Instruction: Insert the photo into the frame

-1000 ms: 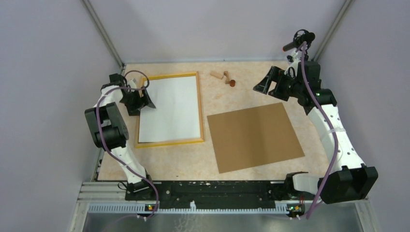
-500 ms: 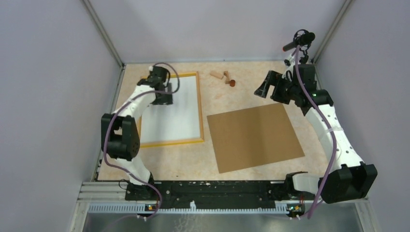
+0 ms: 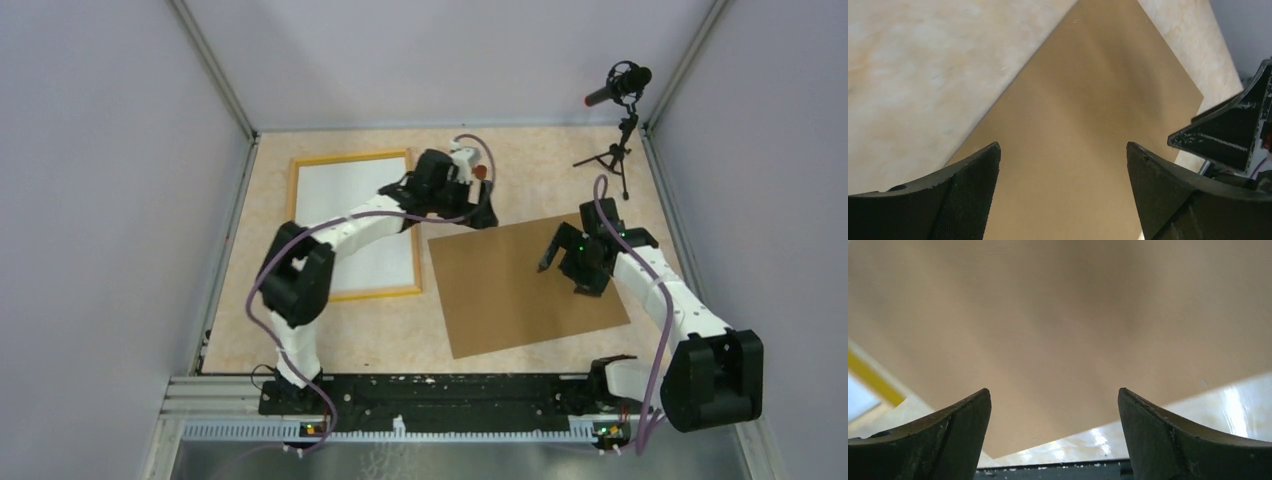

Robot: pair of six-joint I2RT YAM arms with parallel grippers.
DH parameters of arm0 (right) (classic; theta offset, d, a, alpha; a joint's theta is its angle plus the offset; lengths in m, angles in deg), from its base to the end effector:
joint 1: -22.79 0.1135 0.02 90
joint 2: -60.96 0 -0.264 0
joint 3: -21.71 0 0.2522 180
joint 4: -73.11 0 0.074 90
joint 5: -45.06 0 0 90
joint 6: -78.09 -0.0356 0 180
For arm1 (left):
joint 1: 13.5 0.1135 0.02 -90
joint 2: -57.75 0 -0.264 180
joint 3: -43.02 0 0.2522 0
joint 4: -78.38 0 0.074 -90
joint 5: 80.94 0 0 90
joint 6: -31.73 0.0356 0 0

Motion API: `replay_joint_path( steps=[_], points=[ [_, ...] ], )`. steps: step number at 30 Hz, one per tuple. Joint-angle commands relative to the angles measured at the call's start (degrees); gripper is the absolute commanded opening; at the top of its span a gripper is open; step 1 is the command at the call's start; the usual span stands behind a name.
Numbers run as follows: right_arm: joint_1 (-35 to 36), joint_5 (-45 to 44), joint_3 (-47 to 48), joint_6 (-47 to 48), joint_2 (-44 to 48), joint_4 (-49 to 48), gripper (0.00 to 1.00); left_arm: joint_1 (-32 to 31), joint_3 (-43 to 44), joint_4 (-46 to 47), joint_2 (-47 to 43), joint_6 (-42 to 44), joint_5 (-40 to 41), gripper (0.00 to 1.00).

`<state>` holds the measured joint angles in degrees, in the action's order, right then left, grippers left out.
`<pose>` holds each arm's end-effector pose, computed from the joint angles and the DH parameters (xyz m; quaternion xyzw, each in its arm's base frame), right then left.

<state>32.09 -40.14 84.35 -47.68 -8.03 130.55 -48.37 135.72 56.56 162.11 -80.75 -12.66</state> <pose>0.2209 0.0392 0.2338 0.2135 0.9494 0.1245 0.1936 0.3385 -0.2519 0.2592 0.1820 0.8504 -0.3687 0.3283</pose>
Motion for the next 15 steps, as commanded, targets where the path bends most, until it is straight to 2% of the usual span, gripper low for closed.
replay_joint_path(
  steps=[1,5,8,15],
  points=[
    [-1.2,-15.1,-4.1,-18.2,6.5,11.1,0.95,-5.4,13.0,-2.7,10.7,6.8,4.7,0.97],
    [-6.4,-13.8,-13.0,-26.3,15.1,13.6,0.96,-8.3,20.8,-3.6,19.2,12.1,9.1,0.98],
    [-9.0,-11.1,-17.1,-29.4,19.3,13.6,0.97,-8.7,25.8,-6.1,24.2,12.1,10.2,0.98],
    [-9.1,-10.9,-21.5,-30.0,19.4,10.6,0.97,-9.3,27.2,-6.7,28.6,13.2,13.4,0.98]
  ],
)
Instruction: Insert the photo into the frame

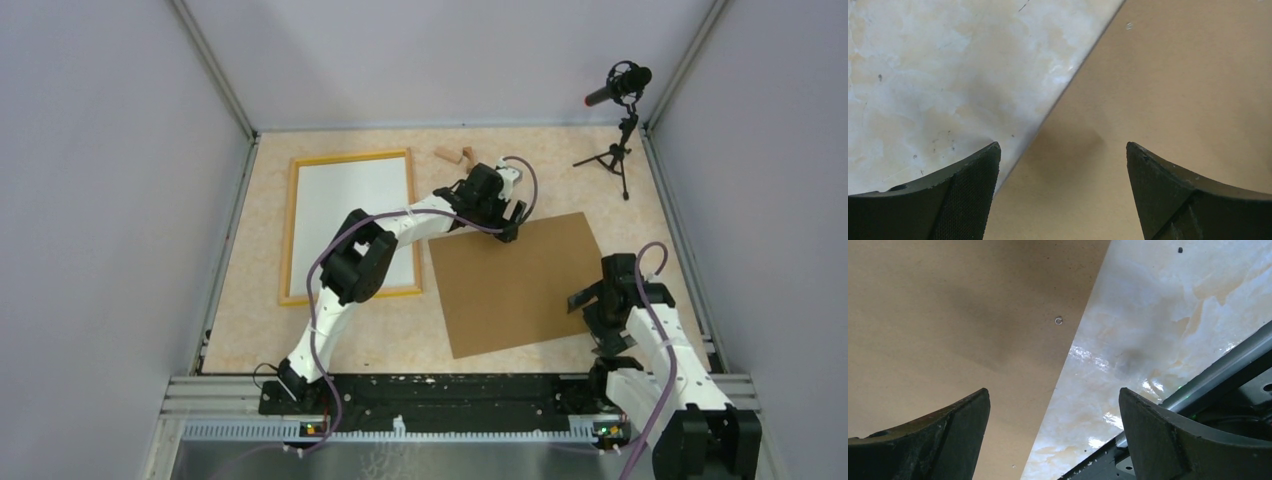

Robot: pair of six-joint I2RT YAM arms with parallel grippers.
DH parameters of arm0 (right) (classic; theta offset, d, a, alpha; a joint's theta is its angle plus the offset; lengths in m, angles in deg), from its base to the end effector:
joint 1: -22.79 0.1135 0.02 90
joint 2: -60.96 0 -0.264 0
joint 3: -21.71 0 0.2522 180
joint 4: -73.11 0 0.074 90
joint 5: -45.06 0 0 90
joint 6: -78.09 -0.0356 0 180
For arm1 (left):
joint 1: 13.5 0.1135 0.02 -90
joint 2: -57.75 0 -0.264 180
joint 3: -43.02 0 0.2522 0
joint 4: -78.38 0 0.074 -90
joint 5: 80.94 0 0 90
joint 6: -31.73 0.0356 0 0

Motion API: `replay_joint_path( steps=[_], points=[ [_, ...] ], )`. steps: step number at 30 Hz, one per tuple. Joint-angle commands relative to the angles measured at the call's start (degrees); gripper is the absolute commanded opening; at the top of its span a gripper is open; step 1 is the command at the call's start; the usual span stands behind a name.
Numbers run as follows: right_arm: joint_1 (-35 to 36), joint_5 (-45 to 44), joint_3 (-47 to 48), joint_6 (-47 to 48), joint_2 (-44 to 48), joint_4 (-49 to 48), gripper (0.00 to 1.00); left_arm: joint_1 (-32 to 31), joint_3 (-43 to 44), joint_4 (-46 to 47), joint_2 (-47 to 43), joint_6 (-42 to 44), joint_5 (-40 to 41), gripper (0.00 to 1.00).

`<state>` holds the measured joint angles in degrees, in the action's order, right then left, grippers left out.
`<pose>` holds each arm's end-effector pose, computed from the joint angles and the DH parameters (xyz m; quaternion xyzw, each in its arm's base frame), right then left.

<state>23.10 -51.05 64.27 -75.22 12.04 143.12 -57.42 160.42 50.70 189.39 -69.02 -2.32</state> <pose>0.1230 -0.0031 0.1782 0.5235 0.8421 0.0175 0.1286 0.3703 -0.3664 0.1760 0.2981 0.8594 -0.2666 0.3185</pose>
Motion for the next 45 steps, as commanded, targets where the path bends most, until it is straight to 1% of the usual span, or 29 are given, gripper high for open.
replay_joint_path(
  steps=[1,8,13,15,20,24,26,29,31,34,36,40,42,45],
  points=[
    [-0.1,0.7,-2.1,-2.4,-0.9,-3.0,0.97,-0.2,2.6,-1.6,1.9,1.0,3.2,0.97],
    [-0.1,5.9,-7.8,-1.2,0.3,-16.4,0.93,-0.1,-1.7,-3.5,2.7,-3.6,-1.3,0.91],
    [-0.1,13.9,-11.8,1.4,5.3,-30.7,0.93,0.0,-2.4,-7.3,3.6,-6.3,-5.2,0.89],
    [-0.1,15.4,-12.3,2.1,7.8,-34.5,0.92,0.1,-3.0,-7.8,3.9,-7.2,-7.6,0.88],
    [-0.1,19.1,-9.2,3.6,13.3,-39.8,0.92,0.1,-4.3,-7.7,3.9,-9.5,-13.3,0.86],
    [-0.1,24.6,-5.5,1.5,14.9,-46.2,0.91,0.2,-4.9,-7.2,3.1,-11.9,-16.6,0.86],
    [0.0,27.6,-3.4,0.2,13.9,-49.8,0.9,0.1,-4.9,-6.5,2.4,-13.0,-18.7,0.86],
    [1.4,29.2,2.3,0.3,10.8,-49.4,0.9,0.1,-4.8,-5.3,1.2,-14.6,-20.8,0.86],
    [3.2,29.0,7.3,0.6,9.1,-48.1,0.9,0.1,-4.8,-4.6,0.5,-15.3,-22.0,0.86],
    [6.3,27.8,11.2,-0.8,7.5,-48.4,0.9,0.2,-4.4,-4.2,-0.2,-16.6,-24.0,0.87],
    [7.7,26.6,12.5,-2.1,6.7,-49.4,0.9,0.2,-4.1,-4.1,-0.4,-17.6,-25.5,0.87],
    [8.1,25.3,13.9,-2.8,3.1,-52.1,0.9,0.4,-4.2,-2.6,-0.9,-19.7,-28.6,0.87],
    [8.3,25.1,13.8,-3.4,0.9,-55.3,0.9,0.6,-4.4,-1.3,-1.0,-21.3,-30.8,0.88],
    [8.8,24.3,15.1,-1.5,-3.6,-58.5,0.9,1.4,-4.9,0.3,-1.2,-23.2,-33.1,0.88]
  ],
)
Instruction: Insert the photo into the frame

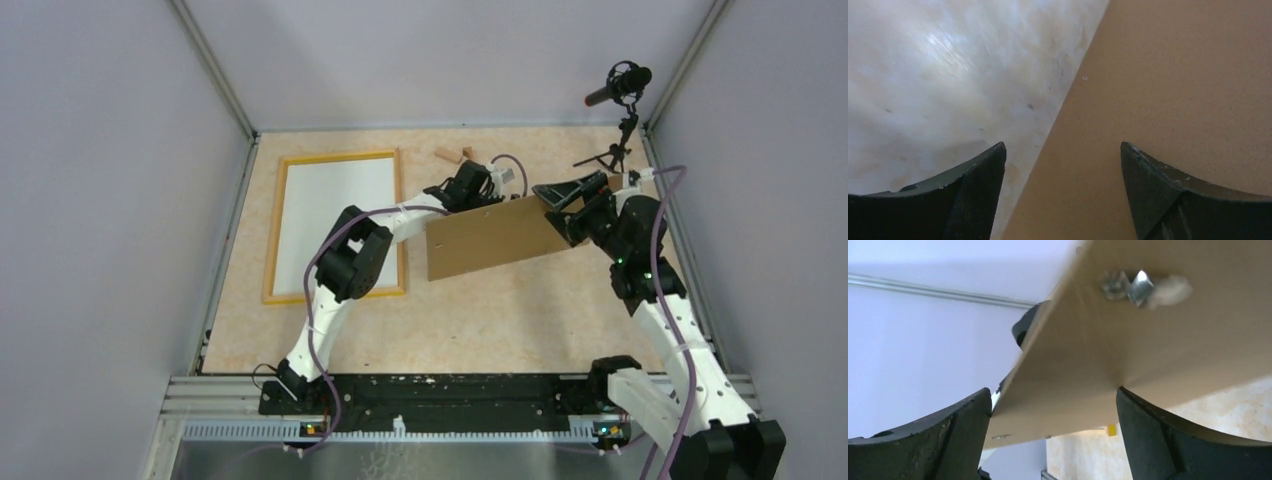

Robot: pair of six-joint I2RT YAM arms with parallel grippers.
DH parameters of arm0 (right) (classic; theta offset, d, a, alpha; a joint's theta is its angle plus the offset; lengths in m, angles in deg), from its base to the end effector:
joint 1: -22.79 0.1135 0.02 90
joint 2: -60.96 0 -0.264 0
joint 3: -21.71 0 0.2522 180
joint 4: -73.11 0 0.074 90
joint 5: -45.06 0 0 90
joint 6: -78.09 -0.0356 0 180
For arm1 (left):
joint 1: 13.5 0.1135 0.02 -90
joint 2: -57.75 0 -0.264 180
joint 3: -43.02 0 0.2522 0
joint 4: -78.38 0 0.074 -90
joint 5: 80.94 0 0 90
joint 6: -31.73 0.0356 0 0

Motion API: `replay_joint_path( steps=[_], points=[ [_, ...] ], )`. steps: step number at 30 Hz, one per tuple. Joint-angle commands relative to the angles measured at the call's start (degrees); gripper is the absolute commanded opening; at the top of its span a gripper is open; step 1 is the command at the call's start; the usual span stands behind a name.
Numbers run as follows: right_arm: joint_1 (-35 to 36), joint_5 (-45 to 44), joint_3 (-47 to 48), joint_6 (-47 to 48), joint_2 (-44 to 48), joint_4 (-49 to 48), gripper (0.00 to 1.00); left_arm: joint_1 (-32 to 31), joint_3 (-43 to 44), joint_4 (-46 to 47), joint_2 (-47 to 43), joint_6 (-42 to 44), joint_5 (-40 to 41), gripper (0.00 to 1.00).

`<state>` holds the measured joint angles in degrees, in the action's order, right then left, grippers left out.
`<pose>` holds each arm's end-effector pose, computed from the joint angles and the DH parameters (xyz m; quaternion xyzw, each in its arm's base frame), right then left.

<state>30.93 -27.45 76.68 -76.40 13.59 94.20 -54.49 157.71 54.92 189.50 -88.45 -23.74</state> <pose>0.1927 0.0384 0.3159 0.2835 0.7286 0.4586 0.4224 0.3768 -0.3529 0.1689 0.1997 0.8563 -0.4422 0.1773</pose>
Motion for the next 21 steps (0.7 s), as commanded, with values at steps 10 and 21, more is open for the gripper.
replay_joint_path(
  steps=[10,21],
  points=[
    [1.0,-1.0,4.0,7.9,-14.1,-8.8,0.93,6.0,-4.8,1.7,-5.0,-5.6,-21.1,0.94],
    [1.0,2.9,-2.5,8.5,-21.3,-18.0,0.95,12.1,-24.6,64.1,-5.5,-51.9,-35.7,0.98]
  ],
)
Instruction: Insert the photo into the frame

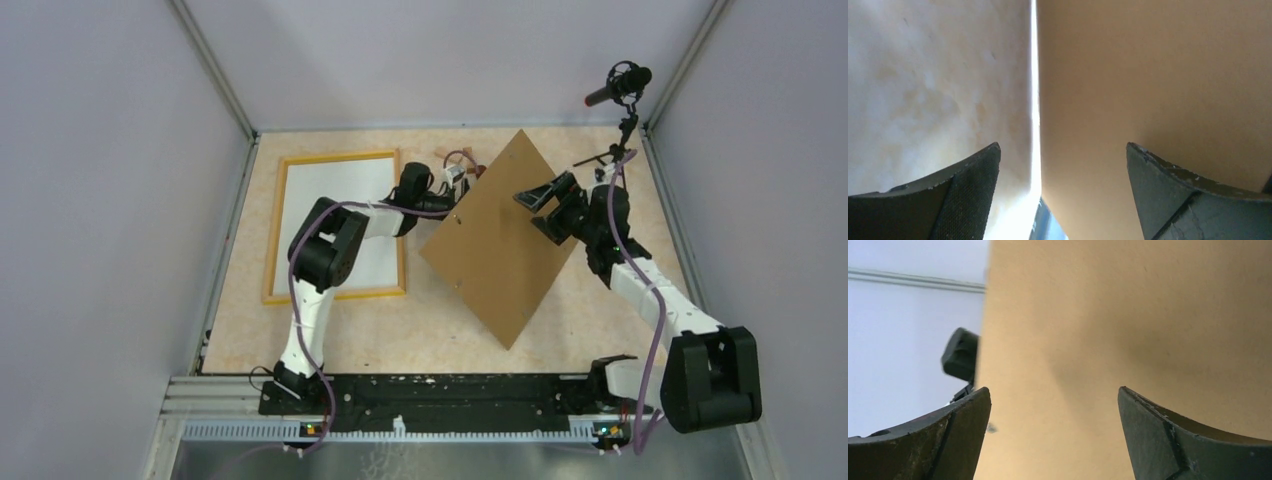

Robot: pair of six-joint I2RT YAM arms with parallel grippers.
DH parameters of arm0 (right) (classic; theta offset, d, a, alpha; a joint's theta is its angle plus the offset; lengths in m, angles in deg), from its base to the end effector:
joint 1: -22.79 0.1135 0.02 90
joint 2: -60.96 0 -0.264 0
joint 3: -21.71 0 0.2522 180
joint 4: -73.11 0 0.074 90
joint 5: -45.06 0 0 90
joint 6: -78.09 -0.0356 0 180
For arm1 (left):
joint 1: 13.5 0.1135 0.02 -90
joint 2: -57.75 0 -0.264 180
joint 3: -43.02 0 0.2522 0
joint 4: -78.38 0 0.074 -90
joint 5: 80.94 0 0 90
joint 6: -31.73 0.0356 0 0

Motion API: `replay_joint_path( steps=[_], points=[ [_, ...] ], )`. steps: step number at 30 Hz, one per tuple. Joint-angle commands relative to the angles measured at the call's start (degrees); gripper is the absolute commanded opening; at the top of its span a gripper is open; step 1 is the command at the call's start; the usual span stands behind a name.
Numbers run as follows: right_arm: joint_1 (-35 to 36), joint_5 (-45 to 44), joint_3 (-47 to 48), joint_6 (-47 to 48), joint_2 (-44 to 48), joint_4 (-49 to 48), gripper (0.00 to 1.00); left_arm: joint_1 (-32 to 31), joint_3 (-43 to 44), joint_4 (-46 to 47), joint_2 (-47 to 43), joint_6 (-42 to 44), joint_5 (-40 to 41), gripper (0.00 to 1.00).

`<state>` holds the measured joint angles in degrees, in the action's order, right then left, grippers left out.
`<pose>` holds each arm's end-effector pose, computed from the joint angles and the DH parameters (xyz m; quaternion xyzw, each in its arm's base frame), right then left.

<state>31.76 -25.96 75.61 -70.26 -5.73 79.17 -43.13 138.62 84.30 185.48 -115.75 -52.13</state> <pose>0.2583 0.0525 0.2653 0.2479 0.7690 0.4297 0.4033 0.3991 -0.2629 0.1479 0.0851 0.7741 -0.6266 0.0319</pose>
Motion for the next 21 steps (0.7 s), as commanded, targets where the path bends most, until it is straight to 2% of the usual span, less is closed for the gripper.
replay_joint_path(
  steps=[1,4,7,13,21],
  points=[
    [0.2,1.9,-1.6,2.7,-2.7,-3.3,0.95,1.2,-7.1,43.5,-0.5,-31.4,-7.1,0.98],
    [0.2,2.9,-3.0,4.3,-4.6,-4.8,0.95,2.3,-6.6,67.3,5.3,-49.9,-6.6,0.98],
    [0.2,2.8,-4.0,6.9,-6.6,-3.7,0.95,2.4,-5.4,79.2,9.5,-59.4,-4.8,0.98],
    [0.3,2.3,-5.4,12.8,-9.1,0.4,0.95,2.6,-10.8,73.2,6.5,-50.1,-5.2,0.98],
    [0.2,4.9,-8.5,14.2,-8.0,-1.6,0.95,3.7,-14.8,79.7,3.9,-48.3,-3.3,0.99]
  ],
)
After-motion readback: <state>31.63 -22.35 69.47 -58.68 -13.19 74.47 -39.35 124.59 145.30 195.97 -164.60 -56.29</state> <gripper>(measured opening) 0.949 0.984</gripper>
